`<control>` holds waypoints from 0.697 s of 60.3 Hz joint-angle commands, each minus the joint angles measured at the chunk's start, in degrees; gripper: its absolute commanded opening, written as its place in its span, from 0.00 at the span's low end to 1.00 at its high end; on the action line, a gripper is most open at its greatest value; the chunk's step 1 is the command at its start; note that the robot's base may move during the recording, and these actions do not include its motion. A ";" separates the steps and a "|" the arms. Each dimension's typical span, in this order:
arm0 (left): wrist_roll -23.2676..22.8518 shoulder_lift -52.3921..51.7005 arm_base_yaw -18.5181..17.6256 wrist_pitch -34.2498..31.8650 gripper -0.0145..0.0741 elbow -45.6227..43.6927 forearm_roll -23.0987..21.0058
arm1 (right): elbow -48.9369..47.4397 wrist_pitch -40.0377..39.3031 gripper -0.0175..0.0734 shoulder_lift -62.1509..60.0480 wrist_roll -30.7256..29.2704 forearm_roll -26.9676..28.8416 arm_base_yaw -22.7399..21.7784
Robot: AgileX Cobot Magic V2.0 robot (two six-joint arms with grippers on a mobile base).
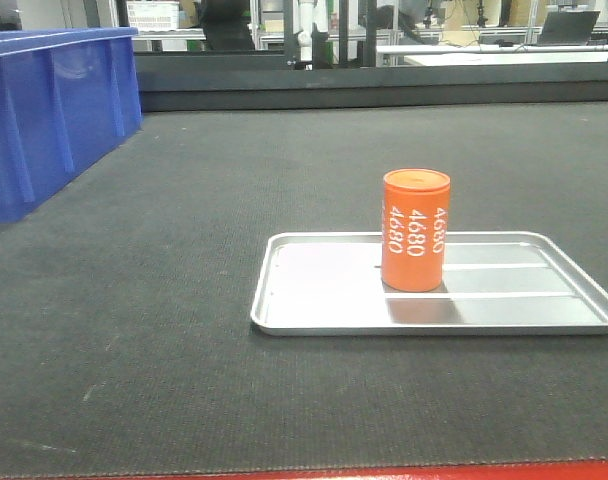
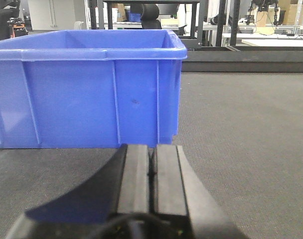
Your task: Grab orange capacitor from left shelf to right conveyor
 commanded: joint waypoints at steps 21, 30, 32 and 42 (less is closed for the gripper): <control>0.00 0.58 0.05 -4.85 0.05 -0.45 -0.31 | 0.15 -6.02 0.25 -1.24 -0.54 -0.49 -0.24; 0.00 0.58 0.05 -4.85 0.05 -0.45 -0.31 | 0.15 -6.02 0.25 -1.24 -0.54 -0.49 -0.24; 0.00 0.58 0.05 -4.85 0.05 -0.45 -0.31 | 0.15 -6.02 0.25 -1.24 -0.54 -0.49 -0.24; 0.00 0.58 0.05 -4.85 0.05 -0.45 -0.31 | 0.15 -5.94 0.25 -1.24 -0.53 -0.49 -0.24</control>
